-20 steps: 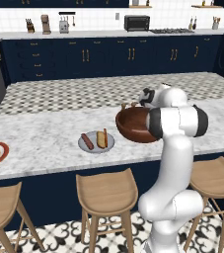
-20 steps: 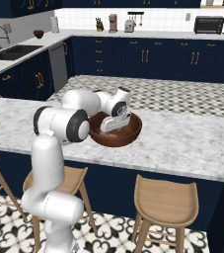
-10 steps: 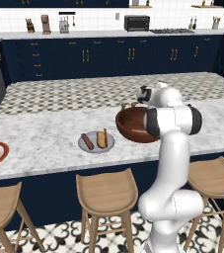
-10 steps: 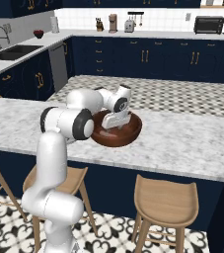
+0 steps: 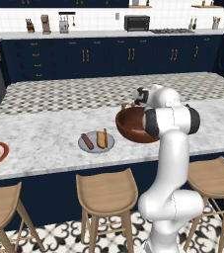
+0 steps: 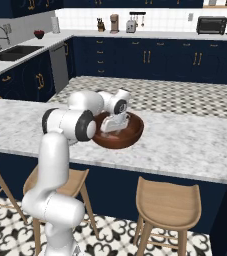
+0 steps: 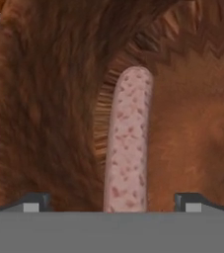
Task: Place one bun and one sausage from the bowl on each plate.
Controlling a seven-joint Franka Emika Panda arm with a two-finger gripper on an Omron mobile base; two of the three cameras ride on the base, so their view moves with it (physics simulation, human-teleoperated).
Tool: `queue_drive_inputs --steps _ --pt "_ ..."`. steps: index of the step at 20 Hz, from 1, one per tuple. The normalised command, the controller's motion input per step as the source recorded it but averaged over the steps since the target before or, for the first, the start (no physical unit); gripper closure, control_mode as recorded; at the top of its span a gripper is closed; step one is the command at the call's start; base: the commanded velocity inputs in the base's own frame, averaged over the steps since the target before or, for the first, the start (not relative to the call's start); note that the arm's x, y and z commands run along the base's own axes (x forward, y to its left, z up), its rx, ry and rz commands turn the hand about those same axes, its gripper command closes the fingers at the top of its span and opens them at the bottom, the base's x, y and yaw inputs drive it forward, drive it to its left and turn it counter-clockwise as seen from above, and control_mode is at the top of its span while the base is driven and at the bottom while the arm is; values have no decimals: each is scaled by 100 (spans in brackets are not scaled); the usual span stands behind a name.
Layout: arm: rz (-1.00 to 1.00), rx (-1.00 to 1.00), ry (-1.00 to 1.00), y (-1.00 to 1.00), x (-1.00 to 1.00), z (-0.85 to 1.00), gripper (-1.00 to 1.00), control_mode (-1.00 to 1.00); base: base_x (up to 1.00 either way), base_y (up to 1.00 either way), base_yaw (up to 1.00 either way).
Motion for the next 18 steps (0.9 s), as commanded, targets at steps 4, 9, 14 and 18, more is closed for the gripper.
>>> queue_drive_inputs --steps 4,9,14,18 --pt "10 0 5 14 -23 -15 -100 -100 0 0 0" --pt "9 0 -1 13 0 -37 -100 -100 0 0 0" --pt "6 0 0 6 16 -18 -100 -100 0 0 0" --pt "3 0 3 7 -8 -69 -100 -100 0 0 0"
